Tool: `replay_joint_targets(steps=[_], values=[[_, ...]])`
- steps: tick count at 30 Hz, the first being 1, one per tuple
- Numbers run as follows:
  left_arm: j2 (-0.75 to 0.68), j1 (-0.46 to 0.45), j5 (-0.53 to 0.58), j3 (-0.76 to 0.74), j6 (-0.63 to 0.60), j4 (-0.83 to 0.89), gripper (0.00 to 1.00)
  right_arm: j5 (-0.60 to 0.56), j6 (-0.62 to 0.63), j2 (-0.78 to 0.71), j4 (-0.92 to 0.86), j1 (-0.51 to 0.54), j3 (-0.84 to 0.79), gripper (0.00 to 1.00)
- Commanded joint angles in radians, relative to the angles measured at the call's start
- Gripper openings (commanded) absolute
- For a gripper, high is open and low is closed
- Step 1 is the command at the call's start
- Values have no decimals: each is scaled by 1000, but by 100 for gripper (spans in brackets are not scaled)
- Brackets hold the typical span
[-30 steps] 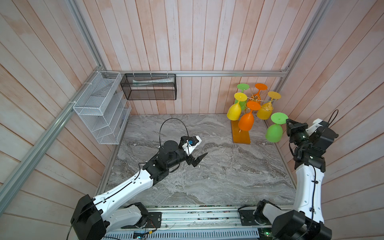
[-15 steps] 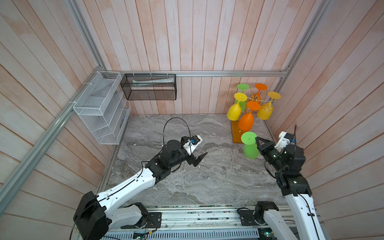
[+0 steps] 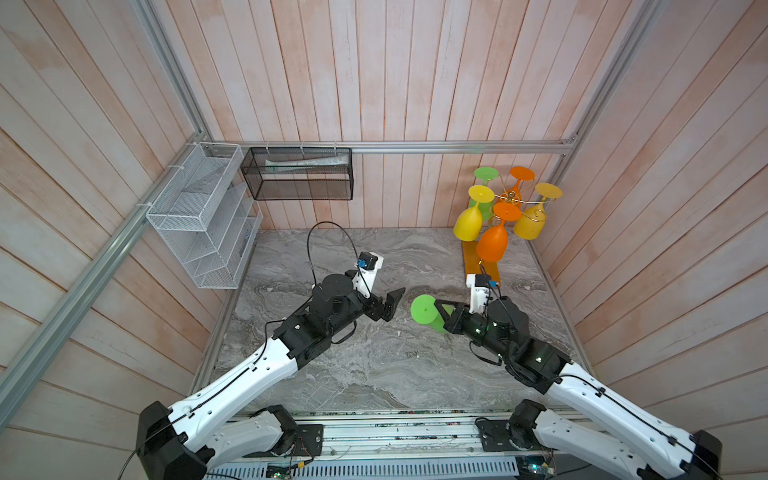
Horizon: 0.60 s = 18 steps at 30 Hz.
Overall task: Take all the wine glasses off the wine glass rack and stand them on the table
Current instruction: 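Carry the green glass toward the left gripper while the left gripper approaches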
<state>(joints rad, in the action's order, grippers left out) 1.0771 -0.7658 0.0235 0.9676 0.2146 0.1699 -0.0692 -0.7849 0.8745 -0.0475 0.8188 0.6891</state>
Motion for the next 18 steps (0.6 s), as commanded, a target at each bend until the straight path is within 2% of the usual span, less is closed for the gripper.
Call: replay_joint_targets(steps=[1,5,10,15,18], values=[[-39,8,62,35,266,185,96,-17,125,38,120,33,39,0],[-60,33,44,64,412,313,93,40,252,66,184,44,37,0],[-60,139,-112,62,580,339,88,64,405,107,179,47,58,0],[7,205,-200,98,707,374,82,98,488,143,216,50,79,0],[45,218,-242,121,711,398,79,64,494,184,229,50,101,0]])
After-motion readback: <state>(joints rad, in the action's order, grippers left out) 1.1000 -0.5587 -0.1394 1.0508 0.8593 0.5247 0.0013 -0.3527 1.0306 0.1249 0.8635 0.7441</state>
